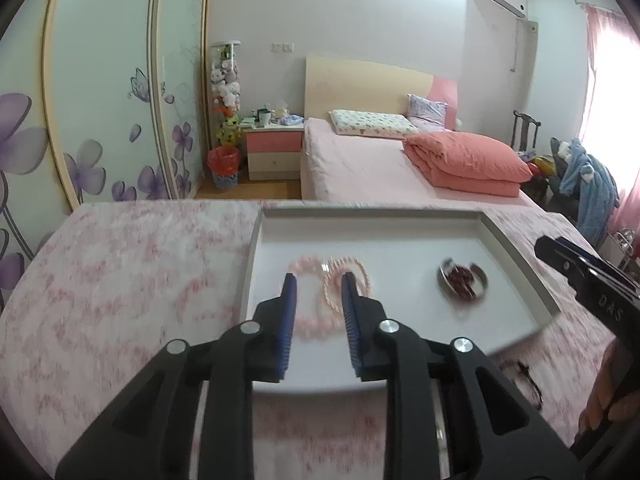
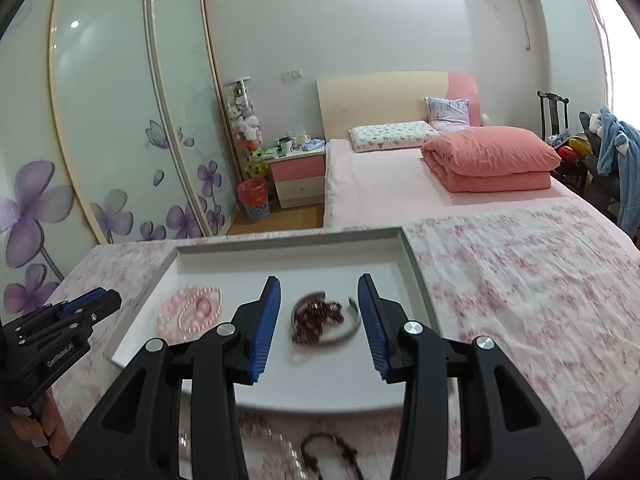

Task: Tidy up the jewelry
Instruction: 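Withdraw both grippers from the tray toward the remaining jewelry, then grasp the black bead bracelet with the right gripper while the left grasps the silver bangle, then carry both pieces into the grey tray and open both grippers to release them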

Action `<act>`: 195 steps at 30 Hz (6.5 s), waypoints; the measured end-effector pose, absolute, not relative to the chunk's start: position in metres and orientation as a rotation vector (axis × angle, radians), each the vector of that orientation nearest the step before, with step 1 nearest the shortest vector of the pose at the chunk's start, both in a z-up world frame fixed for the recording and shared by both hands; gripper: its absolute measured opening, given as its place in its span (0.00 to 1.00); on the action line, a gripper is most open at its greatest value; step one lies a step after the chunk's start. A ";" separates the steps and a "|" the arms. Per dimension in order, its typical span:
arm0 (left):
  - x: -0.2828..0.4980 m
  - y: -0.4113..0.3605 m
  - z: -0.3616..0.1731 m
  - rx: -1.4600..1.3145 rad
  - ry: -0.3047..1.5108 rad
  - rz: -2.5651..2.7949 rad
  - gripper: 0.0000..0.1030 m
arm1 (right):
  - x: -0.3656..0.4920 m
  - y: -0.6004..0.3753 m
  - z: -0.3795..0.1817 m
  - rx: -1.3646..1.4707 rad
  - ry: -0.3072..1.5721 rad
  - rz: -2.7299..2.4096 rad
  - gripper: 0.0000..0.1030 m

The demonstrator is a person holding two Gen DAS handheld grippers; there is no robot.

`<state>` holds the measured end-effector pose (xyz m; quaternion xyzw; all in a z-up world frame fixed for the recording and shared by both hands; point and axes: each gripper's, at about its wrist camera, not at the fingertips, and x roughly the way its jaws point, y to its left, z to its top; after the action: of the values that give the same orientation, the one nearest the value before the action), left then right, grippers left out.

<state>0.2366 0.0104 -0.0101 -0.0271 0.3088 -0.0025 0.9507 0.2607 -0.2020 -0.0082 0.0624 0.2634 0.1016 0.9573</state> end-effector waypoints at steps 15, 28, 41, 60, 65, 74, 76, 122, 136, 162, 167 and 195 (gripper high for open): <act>0.158 -0.041 -0.052 -0.017 0.805 -0.247 0.74 | 0.192 -0.243 -0.028 0.160 0.623 0.196 0.40; 0.166 -0.070 -0.089 0.118 0.933 -0.189 0.86 | 0.167 -0.260 -0.039 0.207 0.653 0.189 0.40; 0.162 -0.048 -0.085 0.100 0.917 -0.163 0.67 | 0.167 -0.255 -0.045 0.205 0.674 0.200 0.40; 0.176 0.035 -0.083 0.010 0.921 0.019 0.67 | 0.185 -0.227 -0.068 0.084 0.825 0.218 0.27; 0.176 0.034 -0.082 0.009 0.921 0.020 0.67 | 0.201 -0.222 -0.072 0.067 0.861 0.205 0.25; 0.176 0.034 -0.082 0.010 0.921 0.020 0.68 | 0.227 -0.213 -0.077 0.024 0.896 0.190 0.25; 0.176 0.034 -0.082 0.009 0.921 0.020 0.68 | 0.230 -0.209 -0.078 0.007 0.891 0.184 0.24; 0.136 0.028 -0.040 -0.015 0.724 0.025 0.67 | 0.157 -0.216 -0.002 0.117 0.598 0.303 0.11; 0.103 0.004 0.012 0.030 0.500 0.006 0.67 | 0.136 -0.206 0.022 0.077 0.462 0.313 0.11; 0.091 -0.017 0.050 0.055 0.327 0.013 0.67 | 0.119 -0.204 0.049 0.043 0.273 0.274 0.11; 0.093 -0.017 0.051 0.056 0.326 0.011 0.67 | 0.121 -0.204 0.051 0.040 0.260 0.272 0.11; 0.194 -0.025 0.030 0.078 0.394 0.004 0.67 | 0.212 -0.198 0.034 0.094 0.356 0.250 0.11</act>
<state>0.1942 -0.0255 0.0300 0.0388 0.1957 0.0019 0.9799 0.2117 -0.1984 0.0345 0.0466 0.1763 0.1241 0.9754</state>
